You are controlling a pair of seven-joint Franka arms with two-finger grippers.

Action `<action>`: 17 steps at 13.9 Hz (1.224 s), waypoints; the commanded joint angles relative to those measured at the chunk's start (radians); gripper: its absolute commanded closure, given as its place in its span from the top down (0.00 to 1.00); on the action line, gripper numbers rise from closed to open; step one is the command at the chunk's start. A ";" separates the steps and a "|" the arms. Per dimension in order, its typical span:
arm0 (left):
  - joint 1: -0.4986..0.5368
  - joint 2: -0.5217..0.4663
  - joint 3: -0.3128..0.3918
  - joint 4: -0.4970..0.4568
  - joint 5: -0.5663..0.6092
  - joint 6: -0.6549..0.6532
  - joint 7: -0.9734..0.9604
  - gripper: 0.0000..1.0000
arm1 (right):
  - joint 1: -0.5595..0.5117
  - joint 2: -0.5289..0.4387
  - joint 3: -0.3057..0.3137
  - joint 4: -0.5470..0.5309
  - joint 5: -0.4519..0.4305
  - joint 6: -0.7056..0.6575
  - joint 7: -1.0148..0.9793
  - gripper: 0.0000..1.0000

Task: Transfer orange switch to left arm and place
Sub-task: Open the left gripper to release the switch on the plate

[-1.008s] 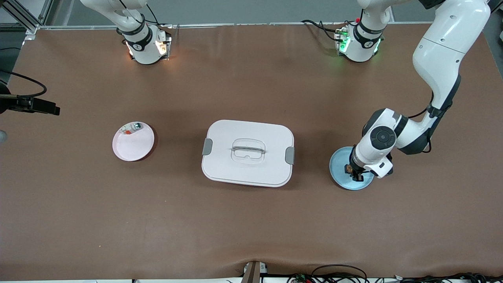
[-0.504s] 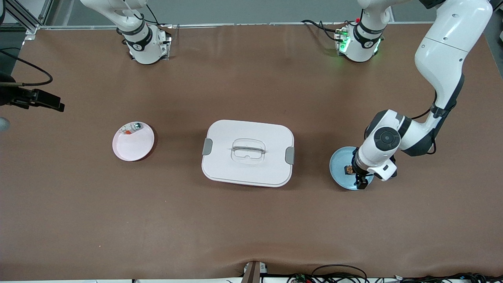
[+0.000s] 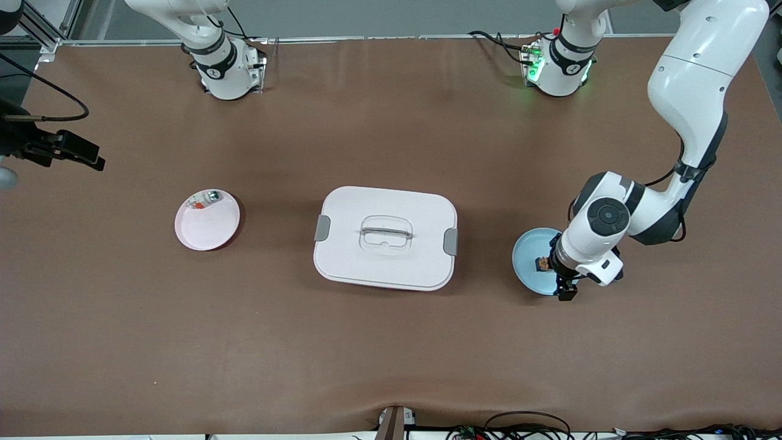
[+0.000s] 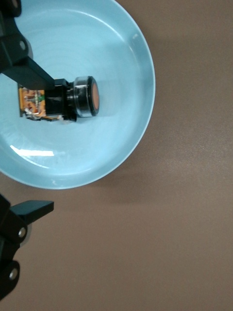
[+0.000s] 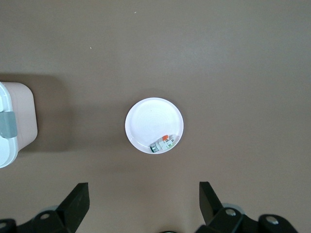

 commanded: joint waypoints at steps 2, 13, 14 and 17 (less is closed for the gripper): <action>0.004 -0.125 0.007 -0.059 -0.246 -0.028 0.273 1.00 | -0.011 -0.033 0.006 -0.036 0.035 0.046 -0.010 1.00; -0.015 -0.360 0.078 -0.167 -0.545 -0.110 1.362 1.00 | -0.011 -0.031 0.006 -0.013 0.018 0.070 -0.097 1.00; -0.015 -0.371 0.078 -0.168 -0.546 -0.117 1.435 1.00 | -0.011 -0.031 0.004 -0.013 0.018 0.070 -0.128 1.00; -0.015 -0.397 0.082 -0.167 -0.594 -0.123 1.628 1.00 | -0.011 -0.033 0.006 -0.013 0.018 0.067 -0.132 1.00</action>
